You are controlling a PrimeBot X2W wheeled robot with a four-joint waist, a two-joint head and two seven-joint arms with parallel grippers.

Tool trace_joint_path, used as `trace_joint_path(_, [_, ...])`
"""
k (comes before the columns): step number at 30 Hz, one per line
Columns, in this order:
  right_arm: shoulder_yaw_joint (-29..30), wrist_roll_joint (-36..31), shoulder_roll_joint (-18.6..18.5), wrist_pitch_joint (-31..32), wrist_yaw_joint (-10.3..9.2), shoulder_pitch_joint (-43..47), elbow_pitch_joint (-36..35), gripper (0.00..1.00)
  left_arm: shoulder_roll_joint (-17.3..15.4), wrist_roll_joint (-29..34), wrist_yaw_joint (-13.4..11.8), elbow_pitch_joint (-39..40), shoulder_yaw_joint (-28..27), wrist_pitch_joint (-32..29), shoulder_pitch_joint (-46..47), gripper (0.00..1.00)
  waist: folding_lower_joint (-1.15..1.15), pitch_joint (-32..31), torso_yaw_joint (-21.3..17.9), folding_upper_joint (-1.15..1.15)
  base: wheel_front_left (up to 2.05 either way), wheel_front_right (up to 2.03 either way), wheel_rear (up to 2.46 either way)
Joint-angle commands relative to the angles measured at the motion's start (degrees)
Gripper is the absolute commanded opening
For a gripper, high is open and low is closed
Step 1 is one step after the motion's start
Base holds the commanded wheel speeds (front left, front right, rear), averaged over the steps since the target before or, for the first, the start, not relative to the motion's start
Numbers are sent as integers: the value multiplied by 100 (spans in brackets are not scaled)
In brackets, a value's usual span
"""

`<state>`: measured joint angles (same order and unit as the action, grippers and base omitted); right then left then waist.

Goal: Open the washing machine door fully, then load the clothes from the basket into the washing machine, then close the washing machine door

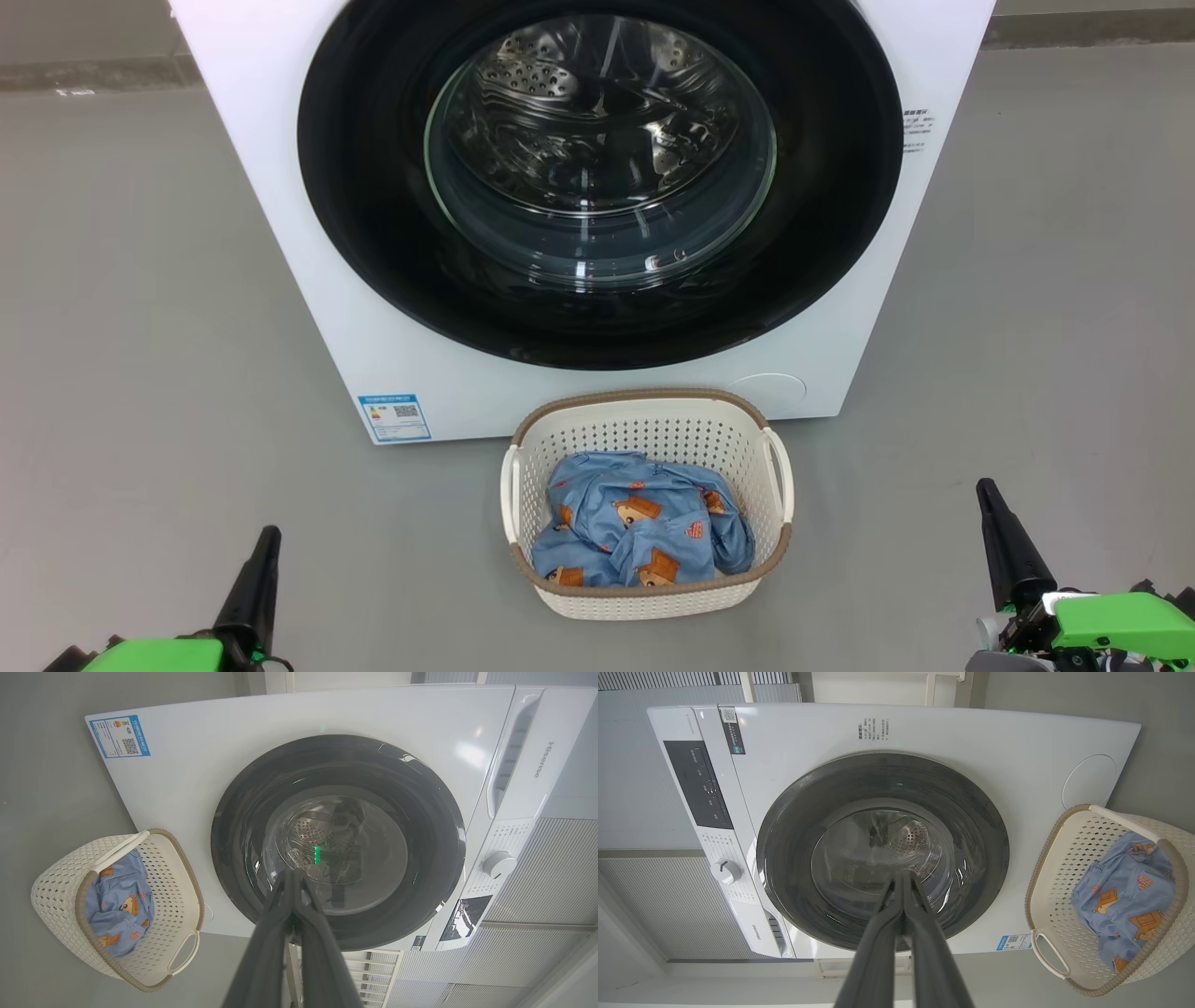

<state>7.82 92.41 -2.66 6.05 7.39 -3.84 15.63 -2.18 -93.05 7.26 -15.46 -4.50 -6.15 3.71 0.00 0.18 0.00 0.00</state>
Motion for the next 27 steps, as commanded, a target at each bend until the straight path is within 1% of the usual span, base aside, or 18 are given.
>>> trace_joint_path(1, [-126, -28, -23, 47, 10, -235, -160, 0, -74, 88, 23, 144, -202, -34, 247, 0, 0, 0, 0, 0, 0, 0, 0])
trace_joint_path(27, [-125, -29, -22, 48, 10, -235, -160, 0, -73, 91, 23, 144, -204, -36, 248, 0, 0, 0, 0, 0, 0, 0, 0])
